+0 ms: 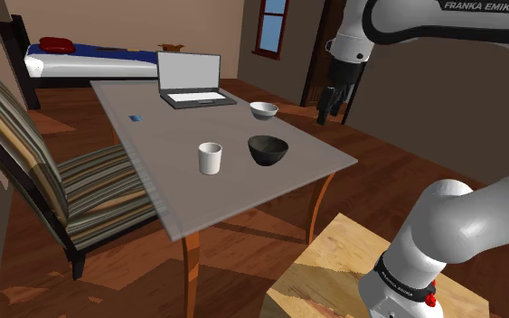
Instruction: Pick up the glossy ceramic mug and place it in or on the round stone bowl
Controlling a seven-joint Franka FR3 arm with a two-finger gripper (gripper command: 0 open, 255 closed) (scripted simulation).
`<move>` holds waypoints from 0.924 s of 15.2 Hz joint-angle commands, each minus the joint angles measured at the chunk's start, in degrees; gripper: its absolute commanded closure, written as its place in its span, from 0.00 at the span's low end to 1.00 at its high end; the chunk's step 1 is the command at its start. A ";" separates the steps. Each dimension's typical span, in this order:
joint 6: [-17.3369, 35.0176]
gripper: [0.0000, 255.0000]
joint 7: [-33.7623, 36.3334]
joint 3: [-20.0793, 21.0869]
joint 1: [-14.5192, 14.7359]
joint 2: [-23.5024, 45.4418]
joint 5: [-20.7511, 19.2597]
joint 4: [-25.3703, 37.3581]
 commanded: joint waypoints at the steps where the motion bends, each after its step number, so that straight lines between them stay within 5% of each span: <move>1: 0.00 0.00 0.00 0.00 0.00 0.00 0.00 0.00; 14: 16.18 0.00 7.66 5.53 1.65 25.03 1.35 8.22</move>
